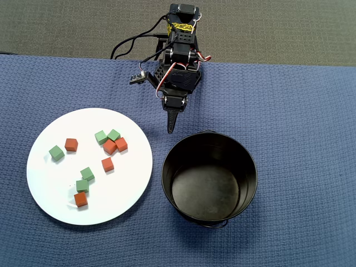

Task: Pick up the red cubes from the white plate and place them in the black recipient

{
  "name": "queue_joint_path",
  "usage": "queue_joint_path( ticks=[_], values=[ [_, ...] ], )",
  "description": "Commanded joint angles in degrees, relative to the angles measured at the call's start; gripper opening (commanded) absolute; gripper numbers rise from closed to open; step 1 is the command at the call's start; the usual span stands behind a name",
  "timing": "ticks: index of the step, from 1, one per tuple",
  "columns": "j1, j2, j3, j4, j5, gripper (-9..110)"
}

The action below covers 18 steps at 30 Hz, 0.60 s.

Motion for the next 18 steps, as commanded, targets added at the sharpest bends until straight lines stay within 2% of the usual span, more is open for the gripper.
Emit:
queue_joint_path(
  ticks=[1, 16, 18],
  values=[
    [7.12, -0.44, -2.72, -3.69, 1.85, 0],
    [9.40, -2.20, -4.57, -6.33, 2.90, 0],
    [10.11, -4.04, -9.67, -2.46, -0.35, 0]
  ],
)
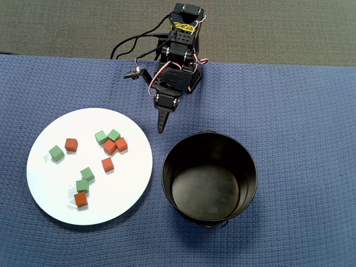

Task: Pick up the red cubes from the white plate and place them in the black recipient

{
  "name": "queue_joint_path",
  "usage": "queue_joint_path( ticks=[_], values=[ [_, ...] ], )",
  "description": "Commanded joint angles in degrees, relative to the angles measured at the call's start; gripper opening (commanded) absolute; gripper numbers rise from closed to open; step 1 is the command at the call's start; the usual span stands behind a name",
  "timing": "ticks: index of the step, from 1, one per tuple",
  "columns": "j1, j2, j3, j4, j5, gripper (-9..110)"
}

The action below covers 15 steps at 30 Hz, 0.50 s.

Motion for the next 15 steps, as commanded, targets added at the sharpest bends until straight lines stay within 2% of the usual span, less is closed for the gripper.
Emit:
queue_joint_path(
  ticks=[1, 4, 8, 15],
  values=[
    [2.02, -3.69, -12.13, 4.39, -3.69, 2],
    [1.76, -9.76, -20.21, 9.58, -5.36, 7],
    [3.16, -22.68, -26.10, 5.89, -9.40, 10],
    [11.25, -47.72, -40.34, 1.14, -27.77, 15]
  ],
)
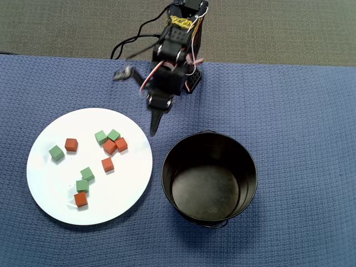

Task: Pick up the red cubes from the white plate and place them in the black recipient

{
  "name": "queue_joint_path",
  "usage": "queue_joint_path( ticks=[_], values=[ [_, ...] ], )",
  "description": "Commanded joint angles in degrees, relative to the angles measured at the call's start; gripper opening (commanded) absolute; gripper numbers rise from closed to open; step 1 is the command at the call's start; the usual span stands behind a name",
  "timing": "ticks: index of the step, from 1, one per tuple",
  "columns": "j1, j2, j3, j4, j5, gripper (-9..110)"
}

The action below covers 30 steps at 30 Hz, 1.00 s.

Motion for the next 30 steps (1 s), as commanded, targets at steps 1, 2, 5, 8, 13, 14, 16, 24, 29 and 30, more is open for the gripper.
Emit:
queue_joint_path(
  ticks=[1, 2, 5, 8, 13, 14, 16, 24, 29, 30],
  values=[
    [5.71, -12.22, -14.06, -1.05, -11.25, 15],
    [6.42, -13.97, -17.14, 0.97, -14.33, 16],
    [8.96, -17.67, -22.94, 3.87, -22.68, 18],
    [11.69, -21.27, -26.54, 4.75, -33.13, 21],
    [16.52, -32.52, -36.21, 4.04, -43.42, 21],
    [17.05, -35.24, -37.88, 3.34, -44.47, 21],
    [17.75, -41.13, -41.57, 2.37, -45.53, 21],
    [16.44, -58.18, -51.50, -1.23, -39.55, 18],
    [15.21, -61.44, -56.34, 1.14, -34.72, 19],
    [15.03, -62.05, -56.95, 1.23, -34.01, 19]
  ],
)
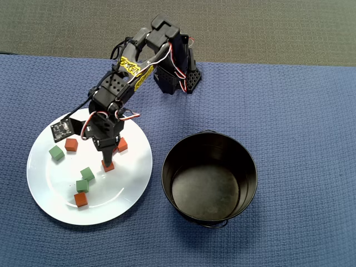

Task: Pick up the red cubes from the white plate and place them in the black recipient

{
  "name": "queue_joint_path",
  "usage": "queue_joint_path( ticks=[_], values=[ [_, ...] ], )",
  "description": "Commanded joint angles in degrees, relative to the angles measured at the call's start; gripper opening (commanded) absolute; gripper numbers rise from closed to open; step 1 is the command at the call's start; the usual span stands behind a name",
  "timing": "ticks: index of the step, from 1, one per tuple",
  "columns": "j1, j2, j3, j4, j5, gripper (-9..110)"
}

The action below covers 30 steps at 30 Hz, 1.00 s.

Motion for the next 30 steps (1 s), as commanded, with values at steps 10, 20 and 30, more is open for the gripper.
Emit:
queue_joint_path(
  ticks=[10, 20, 30],
  values=[
    [-4.48, -3.96, -7.29, 0.88, 8.79, 17],
    [-5.45, -5.36, -5.10, 1.93, 3.96, 17],
    [-3.08, -8.35, -8.53, 1.85, 0.62, 17]
  ],
)
